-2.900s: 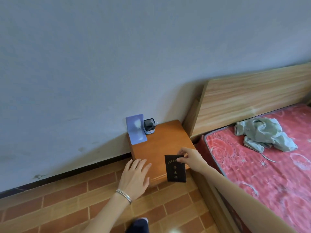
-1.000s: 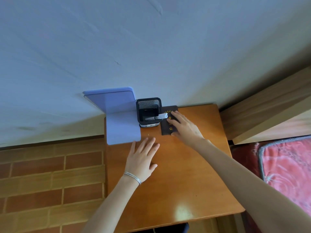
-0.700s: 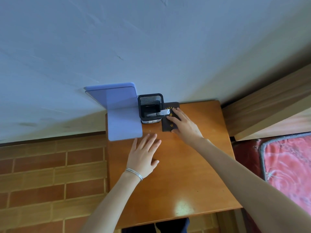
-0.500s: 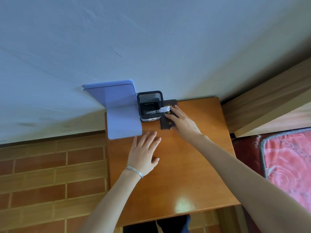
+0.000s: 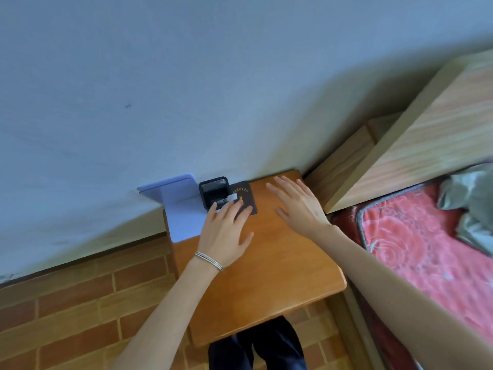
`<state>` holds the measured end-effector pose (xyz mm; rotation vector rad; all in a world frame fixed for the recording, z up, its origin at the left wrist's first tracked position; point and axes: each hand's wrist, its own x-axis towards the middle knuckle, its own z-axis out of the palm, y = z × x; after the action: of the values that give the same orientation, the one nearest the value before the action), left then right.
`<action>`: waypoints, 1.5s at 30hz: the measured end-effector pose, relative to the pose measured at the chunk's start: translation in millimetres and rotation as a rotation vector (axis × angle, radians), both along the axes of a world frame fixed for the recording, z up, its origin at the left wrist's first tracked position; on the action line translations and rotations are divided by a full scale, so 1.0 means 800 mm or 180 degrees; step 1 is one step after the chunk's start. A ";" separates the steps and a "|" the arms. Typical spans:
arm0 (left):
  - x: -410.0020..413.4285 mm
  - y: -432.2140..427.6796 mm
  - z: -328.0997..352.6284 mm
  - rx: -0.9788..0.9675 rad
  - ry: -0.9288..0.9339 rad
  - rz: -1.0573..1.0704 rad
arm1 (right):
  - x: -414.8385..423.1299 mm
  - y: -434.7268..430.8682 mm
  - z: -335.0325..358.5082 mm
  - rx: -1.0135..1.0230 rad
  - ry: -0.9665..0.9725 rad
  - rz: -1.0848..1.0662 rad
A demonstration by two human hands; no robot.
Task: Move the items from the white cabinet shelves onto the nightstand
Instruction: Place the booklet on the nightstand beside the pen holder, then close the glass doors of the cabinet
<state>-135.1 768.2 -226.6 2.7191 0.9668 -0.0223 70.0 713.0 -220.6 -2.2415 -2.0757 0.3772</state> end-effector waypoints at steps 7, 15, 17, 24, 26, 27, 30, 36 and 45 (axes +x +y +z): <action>0.067 0.001 0.181 0.0328 -0.0645 -0.0662 | 0.026 -0.094 0.177 0.0718 -0.0324 -0.0701; 0.137 -0.051 0.300 0.0577 -0.1171 -0.2232 | -0.012 -0.229 0.284 0.0810 -0.0663 -0.1878; 0.149 -0.074 0.316 0.0557 -0.1195 -0.2559 | -0.028 -0.266 0.296 0.0834 -0.0690 -0.2256; 0.182 -0.205 0.347 0.0329 -0.1128 -0.3849 | -0.113 -0.417 0.337 0.0546 -0.0942 -0.3505; 0.181 -0.252 0.353 0.0233 -0.1180 -0.4200 | -0.144 -0.459 0.346 0.0484 -0.0990 -0.3896; 0.177 -0.276 0.357 0.0180 -0.1228 -0.4373 | -0.161 -0.478 0.349 0.0456 -0.1029 -0.4084; 0.159 -0.348 0.365 0.0039 -0.1287 -0.4917 | -0.225 -0.528 0.356 0.0382 -0.1121 -0.4634; 0.085 -0.458 0.377 -0.0152 -0.1340 -0.5890 | -0.376 -0.585 0.371 0.0187 -0.1261 -0.5587; -0.117 -0.546 0.412 -0.0407 -0.1616 -0.7002 | -0.632 -0.586 0.407 -0.0063 -0.1470 -0.6754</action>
<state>-228.5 331.3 102.8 1.9559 -2.0170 0.1635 -435.2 243.8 105.3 -2.9926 0.9810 -0.3224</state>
